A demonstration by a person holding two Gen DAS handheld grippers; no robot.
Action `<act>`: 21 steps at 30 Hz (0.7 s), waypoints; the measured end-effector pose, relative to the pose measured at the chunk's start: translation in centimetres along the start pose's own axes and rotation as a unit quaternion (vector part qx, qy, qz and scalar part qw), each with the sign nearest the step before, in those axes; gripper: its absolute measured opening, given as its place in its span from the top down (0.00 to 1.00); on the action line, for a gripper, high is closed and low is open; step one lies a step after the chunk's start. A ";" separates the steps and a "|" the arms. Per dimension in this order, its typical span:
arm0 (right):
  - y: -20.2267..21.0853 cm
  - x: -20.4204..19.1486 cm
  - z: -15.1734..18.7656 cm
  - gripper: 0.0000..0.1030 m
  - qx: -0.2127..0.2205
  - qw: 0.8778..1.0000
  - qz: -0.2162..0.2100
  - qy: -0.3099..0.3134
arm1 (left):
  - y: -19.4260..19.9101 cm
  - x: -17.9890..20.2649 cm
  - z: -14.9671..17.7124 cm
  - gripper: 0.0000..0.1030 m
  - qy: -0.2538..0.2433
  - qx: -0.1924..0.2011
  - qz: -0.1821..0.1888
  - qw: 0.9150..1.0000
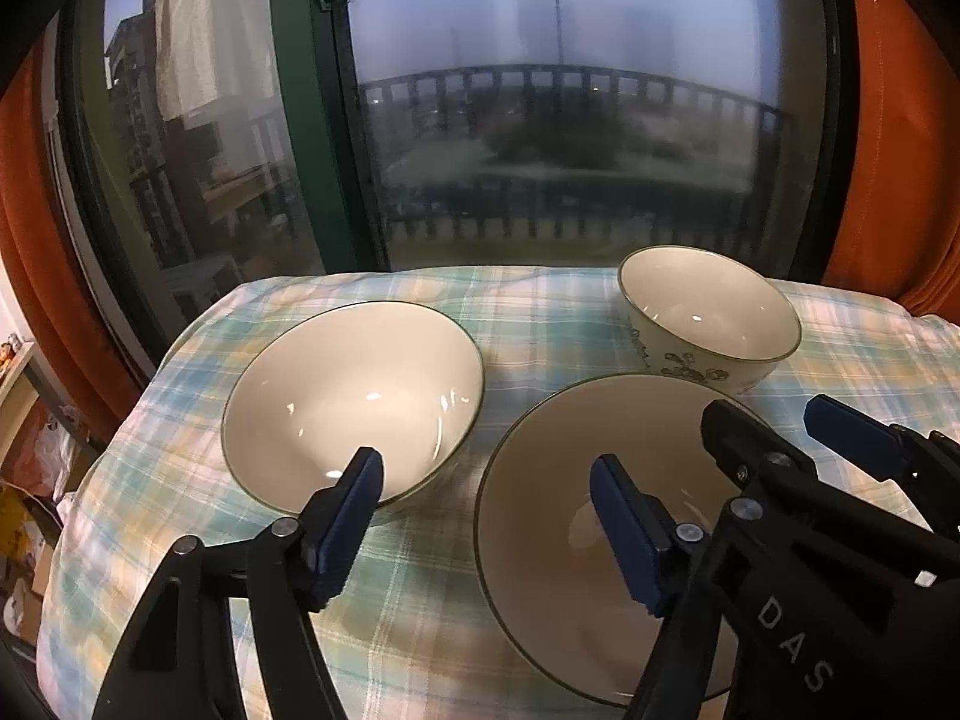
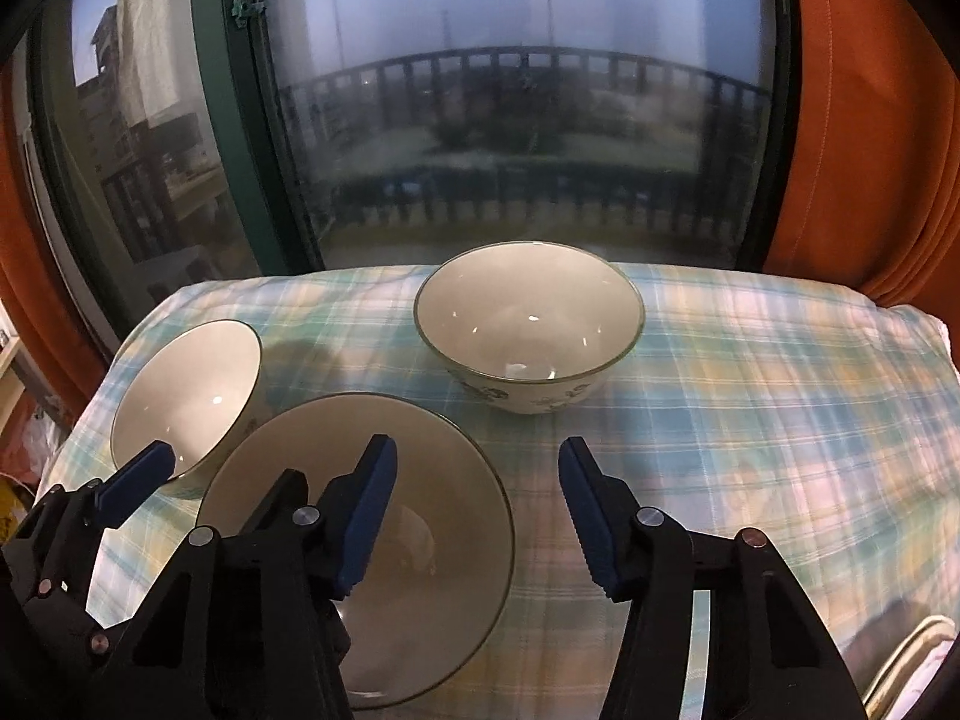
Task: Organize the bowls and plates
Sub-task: 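Move both grippers to the wide grey-rimmed bowl and grip its rim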
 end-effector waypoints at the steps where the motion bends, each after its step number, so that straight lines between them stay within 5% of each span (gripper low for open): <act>1: 0.0 0.0 0.1 0.45 -0.002 1.000 -0.001 0.000 | 0.2 0.0 0.0 0.30 0.001 0.001 -0.003 1.000; 10: 0.8 0.8 0.4 0.47 -0.007 1.000 0.004 -0.007 | 1.4 -1.2 1.0 0.33 0.038 -0.009 -0.005 0.999; 15: 0.2 0.2 1.3 0.58 -0.024 1.000 -0.007 -0.005 | 0.5 -0.5 2.1 0.57 0.048 -0.040 0.020 0.998; 21: -0.8 -0.4 1.9 0.72 -0.035 0.999 -0.008 0.003 | -0.3 -0.1 2.4 0.66 0.047 -0.041 0.027 0.998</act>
Point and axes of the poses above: each gripper's, at about its wrist camera, not at the fingertips, and y roughly against the way its jaws point, x to its right, z to its underside, the point moved 9 cm from there along -y, roughly the way its jaws point, and after that the axes turned 8 degrees about x, right-handed, at the moved point
